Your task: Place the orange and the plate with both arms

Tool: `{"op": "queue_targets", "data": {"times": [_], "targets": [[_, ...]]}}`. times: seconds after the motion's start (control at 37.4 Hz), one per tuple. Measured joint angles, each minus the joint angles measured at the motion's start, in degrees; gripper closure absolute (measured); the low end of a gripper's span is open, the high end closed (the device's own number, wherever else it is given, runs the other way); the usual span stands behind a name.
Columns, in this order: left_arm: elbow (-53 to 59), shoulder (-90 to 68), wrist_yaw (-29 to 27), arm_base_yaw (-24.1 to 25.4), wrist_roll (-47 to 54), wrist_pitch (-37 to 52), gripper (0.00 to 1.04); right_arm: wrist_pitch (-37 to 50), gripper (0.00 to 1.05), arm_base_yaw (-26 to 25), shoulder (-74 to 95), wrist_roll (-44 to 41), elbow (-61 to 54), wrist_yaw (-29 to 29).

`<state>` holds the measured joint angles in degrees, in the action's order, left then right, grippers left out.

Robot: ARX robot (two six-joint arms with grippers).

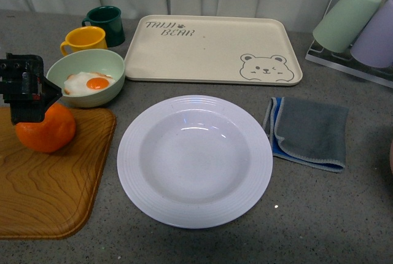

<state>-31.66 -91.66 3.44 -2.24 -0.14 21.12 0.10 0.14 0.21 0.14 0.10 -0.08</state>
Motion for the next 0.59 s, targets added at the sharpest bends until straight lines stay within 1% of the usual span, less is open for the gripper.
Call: {"op": "queue_targets", "data": {"times": [0.08,0.21,0.37,0.4,0.45,0.59], "targets": [[-1.5,-2.4,0.4,0.0,0.2,-0.6,0.07,0.0,0.09,0.0,0.0,0.0,0.0,0.0],[-3.6,-6.9,-1.6,0.3,1.8,-0.9,0.07,0.0,0.09,0.0,0.0,0.0,0.0,0.0],[-7.5,-11.6,-2.2,1.6,1.6,-1.6,0.07,0.0,0.09,0.0,0.0,0.0,0.0,0.0],[-7.9,-11.9,-1.9,1.7,1.3,-2.1,0.07,0.0,0.09,0.0,0.0,0.0,0.0,0.0],[-9.1,-12.9,1.2,1.8,-0.6,-4.6,0.07,0.0,0.09,0.0,0.0,0.0,0.0,0.0],[-10.7,-16.3,0.3,1.7,-1.4,-6.3,0.07,0.0,0.09,0.0,0.0,0.0,0.0,0.0]]}}
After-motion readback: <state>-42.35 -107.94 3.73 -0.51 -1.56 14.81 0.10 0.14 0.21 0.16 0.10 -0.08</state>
